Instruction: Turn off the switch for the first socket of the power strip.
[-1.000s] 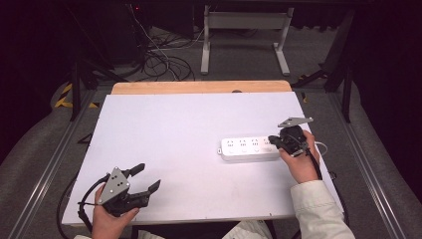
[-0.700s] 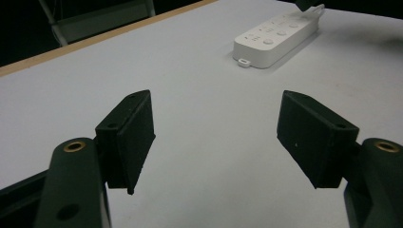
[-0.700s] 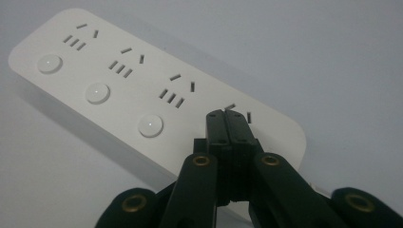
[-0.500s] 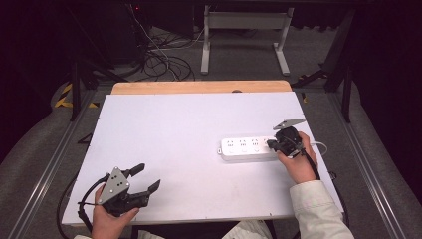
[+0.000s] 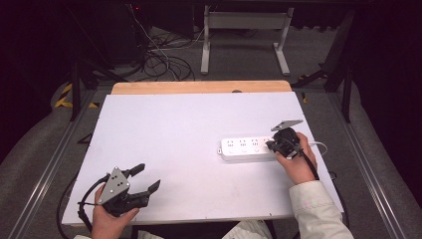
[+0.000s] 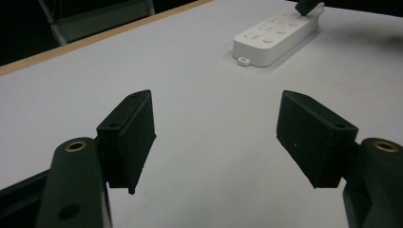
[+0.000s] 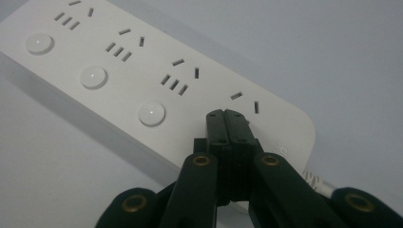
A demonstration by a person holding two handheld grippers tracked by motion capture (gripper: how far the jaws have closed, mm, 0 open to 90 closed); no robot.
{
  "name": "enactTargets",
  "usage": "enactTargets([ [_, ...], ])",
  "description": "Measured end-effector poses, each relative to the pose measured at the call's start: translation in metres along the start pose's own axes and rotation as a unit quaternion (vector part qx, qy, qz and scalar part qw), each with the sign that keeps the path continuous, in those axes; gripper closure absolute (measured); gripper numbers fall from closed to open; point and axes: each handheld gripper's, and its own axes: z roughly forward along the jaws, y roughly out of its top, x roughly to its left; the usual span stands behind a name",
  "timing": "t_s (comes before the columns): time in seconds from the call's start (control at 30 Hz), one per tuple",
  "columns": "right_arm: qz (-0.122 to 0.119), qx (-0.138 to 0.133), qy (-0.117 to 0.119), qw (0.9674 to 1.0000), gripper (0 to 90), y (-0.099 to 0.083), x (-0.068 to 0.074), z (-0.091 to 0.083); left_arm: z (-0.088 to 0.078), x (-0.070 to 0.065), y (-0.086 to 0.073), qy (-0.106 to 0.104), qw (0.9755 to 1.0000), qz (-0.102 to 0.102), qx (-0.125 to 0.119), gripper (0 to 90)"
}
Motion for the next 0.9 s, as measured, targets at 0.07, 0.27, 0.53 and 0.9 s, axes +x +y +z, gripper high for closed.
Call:
enactTargets([
  [0.07,-0.001,-0.002,-0.005,1.0,90.0,-0.0005,0.0013,0.0001,-0.0001,0.0004,0.0001,0.001,1.0,0.004,0.002,29.1],
  [0.27,-0.005,0.0,-0.011,0.9999,90.0,-0.0008,0.0035,0.0012,-0.0002,0.0001,0.0001,0.0,1.0,0.001,0.001,29.1],
  [0.53,-0.006,0.001,-0.016,0.9999,90.0,-0.0017,0.0053,0.0027,-0.0006,0.0,0.0002,0.0,1.0,0.001,0.002,29.1],
  [0.9,0.006,-0.006,-0.013,0.9999,90.0,-0.0039,0.0042,0.0029,-0.0013,0.0,0.0004,0.002,1.0,0.005,0.001,29.3],
])
